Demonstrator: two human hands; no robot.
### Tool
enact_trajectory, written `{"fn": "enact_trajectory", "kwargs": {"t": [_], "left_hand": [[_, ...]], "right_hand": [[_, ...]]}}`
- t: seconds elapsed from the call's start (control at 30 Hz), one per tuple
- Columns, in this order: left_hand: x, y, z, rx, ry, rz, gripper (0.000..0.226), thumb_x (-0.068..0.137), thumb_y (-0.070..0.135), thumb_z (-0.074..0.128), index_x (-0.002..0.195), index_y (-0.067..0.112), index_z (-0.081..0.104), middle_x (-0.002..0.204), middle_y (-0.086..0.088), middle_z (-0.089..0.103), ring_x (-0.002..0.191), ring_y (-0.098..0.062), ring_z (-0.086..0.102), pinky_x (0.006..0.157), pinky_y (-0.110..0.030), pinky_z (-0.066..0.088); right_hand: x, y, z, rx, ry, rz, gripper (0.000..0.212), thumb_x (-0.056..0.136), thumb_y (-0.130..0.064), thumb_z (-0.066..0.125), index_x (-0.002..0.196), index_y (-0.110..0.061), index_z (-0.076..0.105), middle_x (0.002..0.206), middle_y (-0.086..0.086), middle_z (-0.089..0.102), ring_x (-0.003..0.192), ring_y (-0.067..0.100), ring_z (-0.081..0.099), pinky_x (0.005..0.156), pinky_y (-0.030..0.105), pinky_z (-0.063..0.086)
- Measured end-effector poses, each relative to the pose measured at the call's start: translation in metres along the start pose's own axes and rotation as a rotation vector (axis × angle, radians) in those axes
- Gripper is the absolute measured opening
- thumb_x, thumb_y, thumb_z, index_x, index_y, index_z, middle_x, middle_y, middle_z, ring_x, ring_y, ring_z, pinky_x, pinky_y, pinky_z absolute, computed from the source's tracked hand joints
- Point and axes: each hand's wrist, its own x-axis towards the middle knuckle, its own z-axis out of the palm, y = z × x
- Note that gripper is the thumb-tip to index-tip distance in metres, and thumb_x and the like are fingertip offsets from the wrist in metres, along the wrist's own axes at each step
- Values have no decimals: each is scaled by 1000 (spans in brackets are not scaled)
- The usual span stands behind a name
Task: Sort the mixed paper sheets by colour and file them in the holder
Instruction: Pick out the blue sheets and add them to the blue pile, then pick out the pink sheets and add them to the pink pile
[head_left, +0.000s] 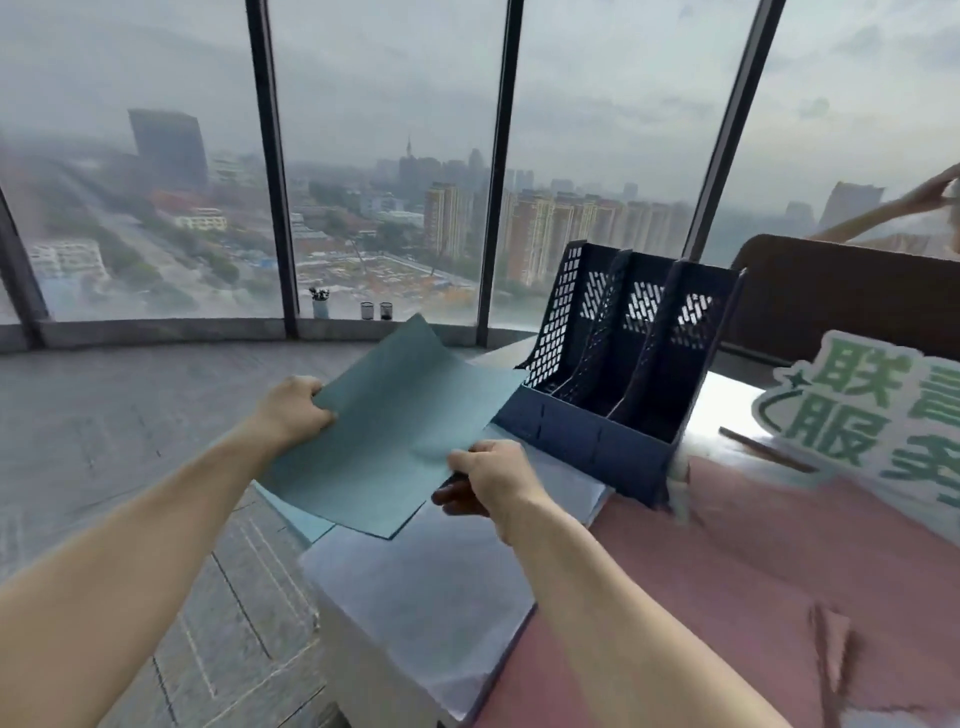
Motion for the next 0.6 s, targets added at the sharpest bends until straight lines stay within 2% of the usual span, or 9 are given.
{"fn": "enact_trajectory", "kwargs": {"t": [0.1, 0.17, 0.3, 0.4, 0.5, 0.6], "left_hand": [[25, -30, -10, 120, 50, -58, 8, 82, 14, 69, 84, 9, 64, 84, -10, 61, 78, -27, 55, 63, -30, 34], [41, -44, -11, 176, 73, -63, 9, 81, 17, 70, 86, 12, 64, 86, -10, 62, 78, -26, 54, 64, -30, 35], [67, -67, 0, 275, 8, -75, 14, 81, 22, 69, 94, 17, 66, 94, -10, 65, 84, -28, 57, 69, -31, 43], [76, -74, 12, 338, -53, -83, 23, 82, 24, 69, 103, 16, 67, 102, -11, 68, 86, -28, 59, 71, -32, 46], [78, -71, 21, 390, -75, -102, 38, 84, 23, 69, 119, 13, 62, 116, -14, 66, 103, -31, 61, 80, -33, 48], [70, -59, 22, 543, -8, -111, 45, 87, 29, 65, 129, 16, 56, 126, -12, 58, 115, -33, 55, 88, -39, 49]], "right_hand": [[33, 3, 37, 3, -32, 48, 7, 93, -2, 52, 86, -3, 52, 64, 17, 61, 45, 22, 65, 43, 27, 53], [51, 4, 57, -11, -50, 77, 7, 93, -2, 48, 87, -4, 49, 65, 18, 60, 42, 22, 64, 40, 26, 52], [74, 5, 77, -158, -44, 94, 16, 90, 2, 43, 76, -5, 47, 58, 16, 58, 35, 19, 58, 33, 20, 43], [82, 12, 77, -331, -18, 75, 22, 84, 2, 46, 63, -4, 51, 53, 12, 59, 33, 18, 51, 35, 16, 36], [85, 18, 73, -492, -15, 60, 23, 81, -5, 51, 59, -7, 54, 50, 6, 61, 30, 13, 48, 36, 14, 36], [80, 17, 63, -574, 24, 1, 27, 85, -15, 55, 59, -9, 55, 56, 5, 66, 31, 9, 47, 40, 15, 38]]}}
